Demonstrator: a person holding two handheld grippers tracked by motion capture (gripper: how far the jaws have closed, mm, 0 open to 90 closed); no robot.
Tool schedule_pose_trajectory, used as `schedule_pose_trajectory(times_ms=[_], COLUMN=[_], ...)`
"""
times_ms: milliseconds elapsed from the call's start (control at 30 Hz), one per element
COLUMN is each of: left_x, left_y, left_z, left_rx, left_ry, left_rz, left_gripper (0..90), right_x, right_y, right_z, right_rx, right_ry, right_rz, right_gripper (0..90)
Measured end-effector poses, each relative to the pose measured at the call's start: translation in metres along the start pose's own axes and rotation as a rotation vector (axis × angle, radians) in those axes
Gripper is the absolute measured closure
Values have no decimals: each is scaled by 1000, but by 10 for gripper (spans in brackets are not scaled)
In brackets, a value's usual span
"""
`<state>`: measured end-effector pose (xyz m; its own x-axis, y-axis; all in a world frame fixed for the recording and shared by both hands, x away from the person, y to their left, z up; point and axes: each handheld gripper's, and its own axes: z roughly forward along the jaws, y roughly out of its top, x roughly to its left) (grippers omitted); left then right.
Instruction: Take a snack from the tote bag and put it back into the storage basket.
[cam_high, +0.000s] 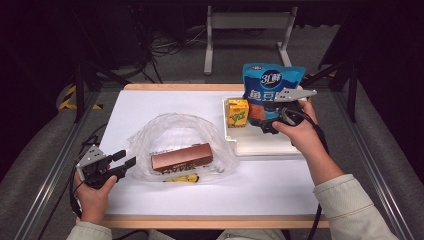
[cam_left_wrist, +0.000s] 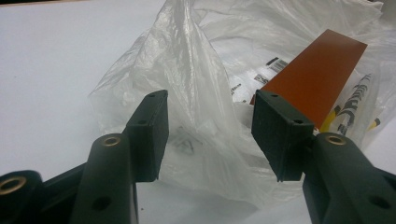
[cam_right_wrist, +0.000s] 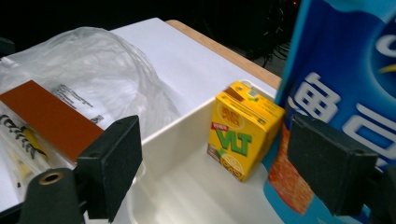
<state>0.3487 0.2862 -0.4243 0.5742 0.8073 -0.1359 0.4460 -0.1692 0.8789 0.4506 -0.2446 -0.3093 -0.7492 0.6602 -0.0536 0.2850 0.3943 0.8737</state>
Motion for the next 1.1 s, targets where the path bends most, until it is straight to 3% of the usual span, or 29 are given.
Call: schedule_pose_trajectory(times_ms=[567, 900, 1100], left_x=[2, 4, 4], left_y=[-3, -2, -1], left_z=[-6, -5, -4], left_rx=[-11, -14, -16], left_ry=[3, 8, 7], left_rz=[-6, -19, -18], left_gripper=[461, 459, 459], right_x=[35, 48, 57], right_y=[26, 31, 32], right_z=[22, 34, 46], right_rx=[-80, -96, -74], right_ry=[164, 215, 237], right_rz=[-40, -72, -88], right_gripper=[156, 147, 143])
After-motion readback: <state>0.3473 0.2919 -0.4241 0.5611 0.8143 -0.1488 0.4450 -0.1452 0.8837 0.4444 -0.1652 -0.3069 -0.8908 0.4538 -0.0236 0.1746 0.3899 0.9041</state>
